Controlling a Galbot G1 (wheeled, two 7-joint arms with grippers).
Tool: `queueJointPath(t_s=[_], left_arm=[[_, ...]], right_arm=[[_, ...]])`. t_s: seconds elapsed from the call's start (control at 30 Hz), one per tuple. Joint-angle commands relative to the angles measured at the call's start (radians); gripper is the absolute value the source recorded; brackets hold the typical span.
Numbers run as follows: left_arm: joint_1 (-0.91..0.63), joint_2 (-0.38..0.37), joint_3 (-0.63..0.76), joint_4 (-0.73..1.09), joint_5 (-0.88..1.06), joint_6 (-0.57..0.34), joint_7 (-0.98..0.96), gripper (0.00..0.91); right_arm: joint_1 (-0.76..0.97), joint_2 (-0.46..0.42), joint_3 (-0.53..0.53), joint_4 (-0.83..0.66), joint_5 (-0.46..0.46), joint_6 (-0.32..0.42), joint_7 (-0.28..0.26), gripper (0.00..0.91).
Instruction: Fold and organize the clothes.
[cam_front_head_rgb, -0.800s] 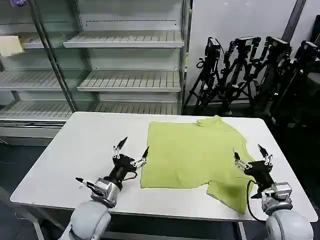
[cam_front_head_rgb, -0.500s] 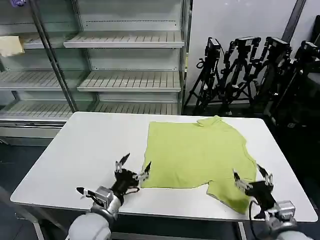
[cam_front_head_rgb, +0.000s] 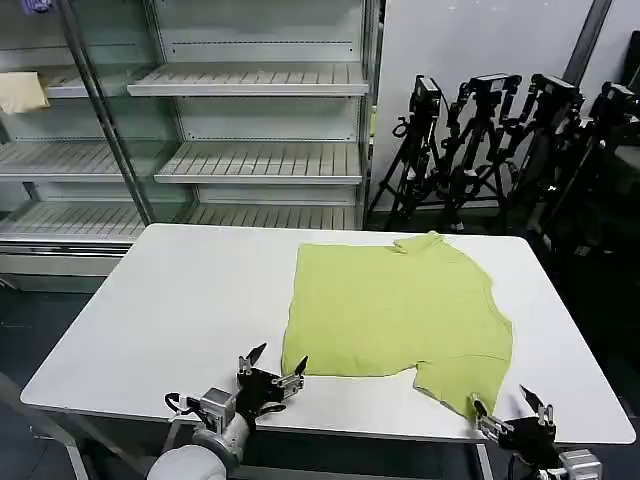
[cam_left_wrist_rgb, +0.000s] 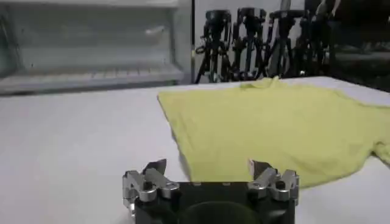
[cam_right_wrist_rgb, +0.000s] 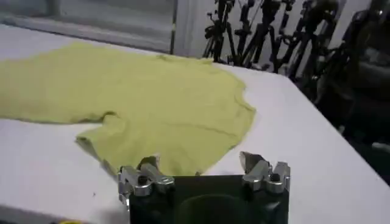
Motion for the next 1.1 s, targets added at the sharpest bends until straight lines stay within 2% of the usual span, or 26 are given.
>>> queueJointPath(t_s=[0.03, 0.17, 0.2, 0.23, 0.27, 0.37, 0.53, 0.67, 0.83, 0.9, 0.97, 1.1], left_arm=[[0.009, 0.0, 0.008, 0.016, -0.026, 0.027, -0.017, 0.907], [-0.016, -0.003, 0.012, 0.047, -0.024, 0.027, -0.026, 0.907], [-0.019, -0.003, 0.015, 0.057, -0.024, 0.027, -0.029, 0.846], [-0.023, -0.004, 0.019, 0.062, -0.024, 0.027, -0.038, 0.02], [-0.026, -0.006, 0.023, 0.067, -0.024, 0.027, -0.046, 0.01], [-0.028, -0.009, 0.029, 0.067, -0.026, 0.026, -0.058, 0.01], [-0.025, -0.008, 0.036, 0.064, -0.03, 0.026, -0.057, 0.01], [-0.022, -0.008, 0.039, 0.066, -0.03, 0.026, -0.052, 0.01], [-0.017, -0.011, 0.039, 0.06, -0.03, 0.025, -0.046, 0.01], [-0.018, -0.013, 0.039, 0.056, -0.03, 0.025, -0.043, 0.01], [-0.018, -0.014, 0.04, 0.05, -0.03, 0.025, -0.039, 0.01], [-0.059, 0.001, 0.04, 0.024, -0.038, 0.023, -0.036, 0.01]], right_arm=[[-0.033, 0.003, 0.0, 0.002, 0.007, -0.008, 0.001, 0.907], [-0.018, 0.001, -0.014, -0.007, 0.008, -0.027, -0.014, 0.907], [-0.012, 0.001, -0.017, -0.009, 0.012, -0.034, -0.014, 0.856], [-0.005, 0.001, -0.018, -0.012, 0.019, -0.047, -0.015, 0.141], [0.001, -0.001, -0.018, -0.016, 0.03, -0.059, -0.015, 0.0], [0.013, -0.007, -0.027, -0.02, 0.076, -0.101, -0.018, 0.0], [0.029, -0.008, -0.053, -0.03, 0.091, -0.116, -0.016, 0.0], [0.028, -0.007, -0.055, -0.024, 0.091, -0.107, -0.023, 0.0], [0.02, -0.009, -0.042, -0.004, 0.1, -0.061, -0.047, 0.0], [0.023, -0.012, -0.034, 0.003, 0.127, -0.046, -0.051, 0.0], [0.053, -0.019, -0.016, 0.02, 0.193, -0.043, -0.052, 0.0], [0.148, -0.042, 0.001, 0.037, 0.219, -0.055, -0.045, 0.0]])
